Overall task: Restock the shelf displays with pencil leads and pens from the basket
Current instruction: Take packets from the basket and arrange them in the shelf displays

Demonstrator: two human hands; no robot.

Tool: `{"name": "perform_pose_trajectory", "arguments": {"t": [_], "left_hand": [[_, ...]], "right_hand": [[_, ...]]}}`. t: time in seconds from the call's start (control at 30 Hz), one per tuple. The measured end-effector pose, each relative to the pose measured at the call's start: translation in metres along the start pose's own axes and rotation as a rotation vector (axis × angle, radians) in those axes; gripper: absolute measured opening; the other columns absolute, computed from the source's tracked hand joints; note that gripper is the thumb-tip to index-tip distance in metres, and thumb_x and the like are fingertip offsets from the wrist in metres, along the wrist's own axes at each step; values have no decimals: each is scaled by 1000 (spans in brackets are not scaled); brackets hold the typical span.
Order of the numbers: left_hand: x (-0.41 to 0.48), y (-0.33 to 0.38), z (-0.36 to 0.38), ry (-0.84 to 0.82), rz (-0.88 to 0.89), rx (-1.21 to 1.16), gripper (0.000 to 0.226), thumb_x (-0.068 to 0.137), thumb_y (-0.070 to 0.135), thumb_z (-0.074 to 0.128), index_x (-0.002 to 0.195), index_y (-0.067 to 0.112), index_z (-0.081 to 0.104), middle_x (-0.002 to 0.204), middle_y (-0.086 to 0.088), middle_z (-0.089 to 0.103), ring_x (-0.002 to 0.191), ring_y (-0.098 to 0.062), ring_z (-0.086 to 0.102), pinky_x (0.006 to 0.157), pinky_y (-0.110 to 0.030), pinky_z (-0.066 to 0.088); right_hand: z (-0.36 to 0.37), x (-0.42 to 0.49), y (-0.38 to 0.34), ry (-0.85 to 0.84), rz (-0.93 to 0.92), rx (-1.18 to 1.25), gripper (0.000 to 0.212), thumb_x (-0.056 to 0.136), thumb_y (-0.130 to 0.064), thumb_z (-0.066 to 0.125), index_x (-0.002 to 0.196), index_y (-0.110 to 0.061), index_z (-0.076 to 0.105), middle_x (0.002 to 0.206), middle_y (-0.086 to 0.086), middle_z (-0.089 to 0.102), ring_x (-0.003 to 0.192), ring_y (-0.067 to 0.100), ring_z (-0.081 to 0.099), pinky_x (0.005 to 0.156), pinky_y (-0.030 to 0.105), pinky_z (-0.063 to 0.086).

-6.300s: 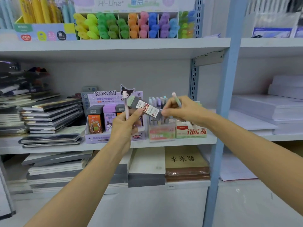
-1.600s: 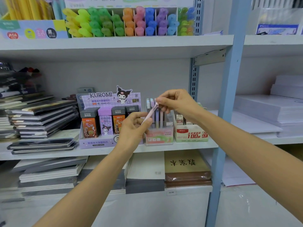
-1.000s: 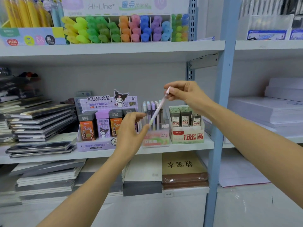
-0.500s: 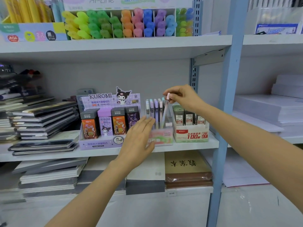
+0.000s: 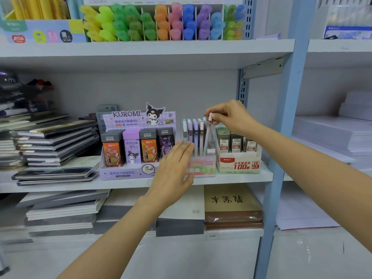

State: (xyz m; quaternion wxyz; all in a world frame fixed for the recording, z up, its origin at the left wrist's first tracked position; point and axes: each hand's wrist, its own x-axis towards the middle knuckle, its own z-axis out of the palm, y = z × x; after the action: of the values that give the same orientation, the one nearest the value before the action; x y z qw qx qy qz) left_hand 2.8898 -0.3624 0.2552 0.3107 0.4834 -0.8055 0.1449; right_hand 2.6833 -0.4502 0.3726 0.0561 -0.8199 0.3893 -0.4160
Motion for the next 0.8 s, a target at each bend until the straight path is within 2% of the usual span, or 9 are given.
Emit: {"name": "perform_pose_trajectory", "arguments": {"t": [0.13, 0.23, 0.3, 0.4, 0.53, 0.7, 0.77, 0.8], "left_hand": [[0, 0, 0, -6, -2, 3, 74, 94, 25, 56, 155, 16, 15, 161, 2, 18, 150, -13, 1, 121, -40, 17], [0, 1, 1, 5, 0, -7, 74, 93, 23, 57, 154, 15, 17, 160, 1, 20, 150, -13, 3, 121, -39, 16], [0, 1, 1, 9, 2, -9, 74, 93, 22, 58, 154, 15, 17, 160, 1, 20, 150, -14, 3, 122, -37, 15], [0, 0, 2, 2, 7, 6, 74, 93, 23, 57, 154, 15, 17, 160, 1, 20, 150, -14, 3, 121, -38, 16], [0, 0, 2, -2, 7, 6, 75, 93, 24, 57, 155, 15, 15, 160, 1, 19, 150, -14, 2, 121, -40, 17], [-3, 3, 0, 0, 14, -7, 76, 94, 23, 57, 155, 14, 12, 163, 0, 11, 150, -14, 1, 122, -40, 14], [-12, 5, 2, 66, 12, -4, 75, 91, 17, 60, 154, 12, 19, 162, -4, 14, 150, -19, 9, 121, -40, 18], [-19, 6, 5, 117, 8, -3, 73, 88, 12, 62, 151, 9, 27, 160, -8, 22, 147, -23, 19, 118, -42, 24]], "right_hand": [[-10, 3, -1, -65, 39, -7, 20, 94, -12, 61, 110, -12, 71, 88, -4, 72, 73, -5, 68, 68, 5, 50], [-1, 1, -3, -77, 51, -6, 20, 94, -10, 61, 112, -11, 70, 82, -6, 70, 69, -8, 67, 65, 4, 49], [8, -1, -4, -51, 56, 15, 18, 94, -11, 61, 111, -12, 68, 80, -4, 71, 67, -6, 67, 63, 4, 48], [14, -1, -2, 40, 53, 72, 9, 90, -9, 65, 98, -13, 66, 80, 3, 73, 66, 0, 68, 66, 8, 52], [19, -3, 2, 60, 66, -42, 10, 86, -11, 71, 95, -13, 73, 92, 0, 70, 77, 0, 61, 67, 6, 48], [21, -13, -5, 91, 48, -109, 17, 91, -14, 64, 106, -12, 72, 102, 2, 65, 86, 10, 59, 83, 20, 50], [25, -31, -15, 172, -40, -89, 18, 94, -15, 61, 108, -12, 71, 101, 1, 66, 88, 12, 61, 82, 22, 50], [29, -43, -21, 194, -96, -43, 17, 94, -15, 60, 107, -11, 71, 97, 1, 67, 85, 12, 62, 78, 21, 51]]}}
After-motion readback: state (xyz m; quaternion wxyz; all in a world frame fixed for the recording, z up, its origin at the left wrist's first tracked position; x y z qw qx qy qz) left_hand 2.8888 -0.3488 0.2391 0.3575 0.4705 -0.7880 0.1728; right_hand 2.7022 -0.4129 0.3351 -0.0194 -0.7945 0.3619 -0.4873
